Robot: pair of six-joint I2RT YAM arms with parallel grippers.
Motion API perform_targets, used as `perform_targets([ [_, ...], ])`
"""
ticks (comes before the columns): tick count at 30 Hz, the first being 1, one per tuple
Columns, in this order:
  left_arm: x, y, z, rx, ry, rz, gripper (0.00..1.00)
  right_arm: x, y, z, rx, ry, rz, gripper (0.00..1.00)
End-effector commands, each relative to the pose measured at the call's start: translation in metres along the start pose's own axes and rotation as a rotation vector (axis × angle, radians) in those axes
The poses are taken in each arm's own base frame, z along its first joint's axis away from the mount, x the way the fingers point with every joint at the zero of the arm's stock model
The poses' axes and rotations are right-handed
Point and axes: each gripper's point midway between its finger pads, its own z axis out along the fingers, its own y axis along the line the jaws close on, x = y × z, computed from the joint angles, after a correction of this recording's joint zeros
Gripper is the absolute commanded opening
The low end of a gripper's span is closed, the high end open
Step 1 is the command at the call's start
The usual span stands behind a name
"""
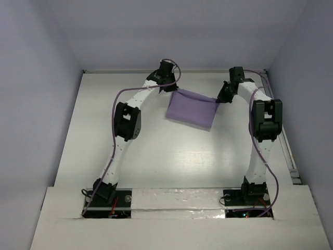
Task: Fold and stack the t-shirts
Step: Fold the long partially folded tshirt into a neat square
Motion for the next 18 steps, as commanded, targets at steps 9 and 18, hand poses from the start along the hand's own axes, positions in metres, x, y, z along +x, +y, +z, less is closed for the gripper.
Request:
perform_targets([
  [9, -0.081, -0.035, -0.021, 0.158, -0.245, -0.035, 0.37, -0.039, -0.007, -0.01, 0.076, -0.096, 0.033, 0.46],
  [18, -0.059, -0.037, -0.096, 0.14, -0.277, 0.055, 0.46, -0.018, 0.058, -0.088, -0.161, -0.159, -0.071, 0.33],
])
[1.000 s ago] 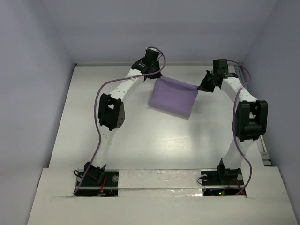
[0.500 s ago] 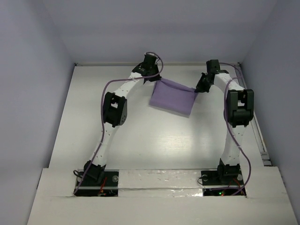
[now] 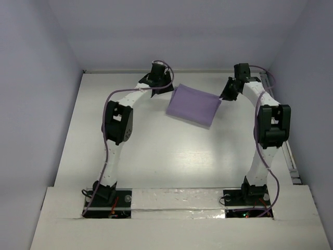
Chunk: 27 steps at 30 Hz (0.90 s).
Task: Fold and stack the t-shirts
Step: Fold the long partially folded tshirt into a neat square, then smooth out wrinkles on the folded tshirt
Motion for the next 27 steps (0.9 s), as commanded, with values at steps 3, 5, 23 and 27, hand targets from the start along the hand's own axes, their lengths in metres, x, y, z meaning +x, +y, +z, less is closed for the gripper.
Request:
perform_targets([
  [3, 0.004, -0.055, -0.077, 0.157, -0.071, 0.112, 0.29, 0.057, 0.084, -0.06, -0.26, 0.013, -0.14, 0.0],
  [5, 0.044, -0.045, -0.073, 0.173, 0.019, 0.115, 0.19, 0.091, 0.086, -0.052, -0.288, 0.081, -0.154, 0.0],
  [23, 0.206, 0.071, -0.095, -0.049, 0.316, 0.018, 0.08, 0.19, -0.026, -0.018, -0.097, 0.182, -0.073, 0.0],
  [27, 0.203, 0.05, -0.127, 0.004, 0.294, -0.003, 0.08, 0.186, -0.021, -0.037, -0.136, 0.182, -0.116, 0.0],
])
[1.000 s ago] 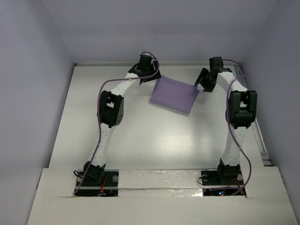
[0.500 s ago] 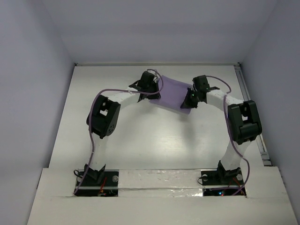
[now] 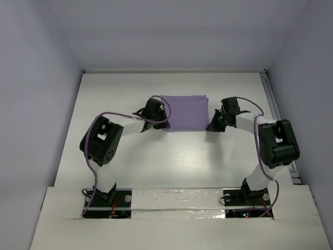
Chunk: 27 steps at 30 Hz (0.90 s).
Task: Fold and stack the t-shirts
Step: Smooth out wrinkles on the folded tshirt
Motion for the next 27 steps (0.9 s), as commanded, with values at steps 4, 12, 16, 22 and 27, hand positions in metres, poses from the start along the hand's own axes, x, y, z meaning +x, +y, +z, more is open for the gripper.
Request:
perform_targets([
  [4, -0.007, -0.004, -0.049, -0.07, -0.024, 0.003, 0.11, -0.022, 0.026, -0.049, -0.063, -0.056, -0.109, 0.0],
  [12, -0.108, -0.047, -0.048, -0.024, -0.174, 0.02, 0.14, -0.092, 0.082, -0.029, -0.211, -0.103, -0.139, 0.0],
  [16, -0.117, -0.03, -0.01, -0.049, -0.145, -0.008, 0.14, -0.117, 0.097, 0.0, -0.259, -0.085, -0.15, 0.0],
  [22, -0.13, 0.005, 0.032, -0.094, -0.131, -0.035, 0.13, -0.161, 0.087, 0.042, -0.329, -0.105, -0.085, 0.0],
  [27, -0.121, 0.037, 0.053, -0.153, -0.108, -0.06, 0.12, -0.178, 0.065, 0.075, -0.311, -0.077, -0.041, 0.0],
])
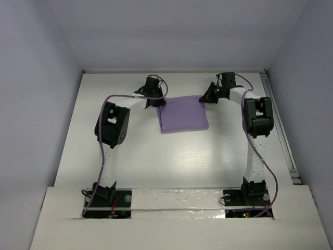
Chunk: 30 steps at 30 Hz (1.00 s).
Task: Fold and stack the t-shirts
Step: Smooth out wrinkles on the folded tshirt
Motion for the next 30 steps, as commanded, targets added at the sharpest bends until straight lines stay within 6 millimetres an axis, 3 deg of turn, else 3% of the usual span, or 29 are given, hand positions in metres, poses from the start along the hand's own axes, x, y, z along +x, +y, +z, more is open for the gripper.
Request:
perform_targets([
  [1, -0.018, 0.018, 0.002, -0.028, -0.037, -0.013, 0.12, -0.031, 0.001, 0.003, -0.045, -0.049, -0.012, 0.0],
  [2, -0.014, 0.019, 0.003, -0.024, -0.032, -0.03, 0.12, -0.027, -0.015, 0.008, -0.019, -0.033, 0.015, 0.0],
  [5, -0.021, 0.024, 0.006, -0.002, -0.047, -0.058, 0.12, -0.016, -0.034, 0.012, 0.008, -0.009, 0.042, 0.0],
  [7, -0.024, 0.017, 0.002, 0.03, -0.053, -0.058, 0.12, -0.015, -0.039, 0.01, 0.014, -0.014, 0.059, 0.0],
  [9, -0.029, 0.009, -0.005, 0.061, -0.067, -0.053, 0.13, -0.011, -0.038, 0.006, 0.006, -0.017, 0.056, 0.0],
  [11, -0.049, -0.008, -0.028, 0.105, -0.122, -0.039, 0.14, -0.024, -0.021, -0.01, -0.031, -0.043, 0.05, 0.0],
  [12, -0.069, -0.023, -0.051, 0.142, -0.179, -0.026, 0.15, -0.029, -0.011, -0.016, -0.053, -0.051, 0.055, 0.0],
  [14, -0.089, -0.038, -0.077, 0.172, -0.242, -0.011, 0.16, -0.046, 0.023, -0.041, -0.117, -0.094, 0.026, 0.0],
  [16, -0.116, -0.055, -0.118, 0.2, -0.328, 0.01, 0.2, -0.056, 0.051, -0.063, -0.179, -0.116, 0.025, 0.05],
  [17, -0.123, -0.059, -0.131, 0.206, -0.353, 0.016, 0.22, -0.064, 0.074, -0.085, -0.213, -0.152, 0.0, 0.09],
  [18, -0.136, -0.069, -0.16, 0.225, -0.406, 0.025, 0.28, -0.066, 0.085, -0.096, -0.238, -0.166, -0.005, 0.22],
  [19, -0.138, -0.076, -0.174, 0.234, -0.429, 0.035, 0.31, -0.068, 0.095, -0.108, -0.25, -0.186, -0.017, 0.32],
  [20, -0.139, -0.075, -0.184, 0.225, -0.448, 0.04, 0.34, -0.074, 0.117, -0.136, -0.273, -0.234, -0.054, 0.44],
  [21, -0.14, -0.081, -0.198, 0.237, -0.467, 0.047, 0.39, -0.075, 0.125, -0.148, -0.273, -0.259, -0.063, 0.63],
  [22, -0.148, -0.086, -0.229, 0.253, -0.525, 0.046, 0.42, -0.071, 0.127, -0.158, -0.266, -0.27, -0.067, 0.77],
  [23, -0.14, -0.088, -0.236, 0.257, -0.524, 0.05, 0.46, -0.067, 0.132, -0.17, -0.257, -0.284, -0.071, 0.9],
  [24, -0.137, -0.094, -0.25, 0.272, -0.541, 0.055, 0.54, -0.068, 0.151, -0.202, -0.27, -0.347, -0.11, 1.0],
  [25, -0.141, -0.099, -0.282, 0.298, -0.595, 0.052, 0.59, -0.064, 0.154, -0.215, -0.263, -0.37, -0.13, 1.0],
  [26, -0.136, -0.103, -0.292, 0.316, -0.603, 0.055, 0.62, -0.053, 0.149, -0.22, -0.242, -0.375, -0.13, 1.0],
  [27, -0.129, -0.099, -0.299, 0.318, -0.603, 0.051, 0.7, -0.05, 0.164, -0.252, -0.241, -0.448, -0.174, 1.0],
  [28, -0.129, -0.102, -0.33, 0.353, -0.647, 0.051, 0.75, -0.046, 0.163, -0.264, -0.218, -0.481, -0.207, 1.0],
  [29, -0.121, -0.095, -0.333, 0.342, -0.641, 0.039, 0.82, -0.037, 0.158, -0.27, -0.193, -0.49, -0.215, 1.0],
  [30, -0.118, -0.094, -0.357, 0.361, -0.669, 0.011, 0.88, -0.032, 0.164, -0.299, -0.166, -0.567, -0.251, 1.0],
])
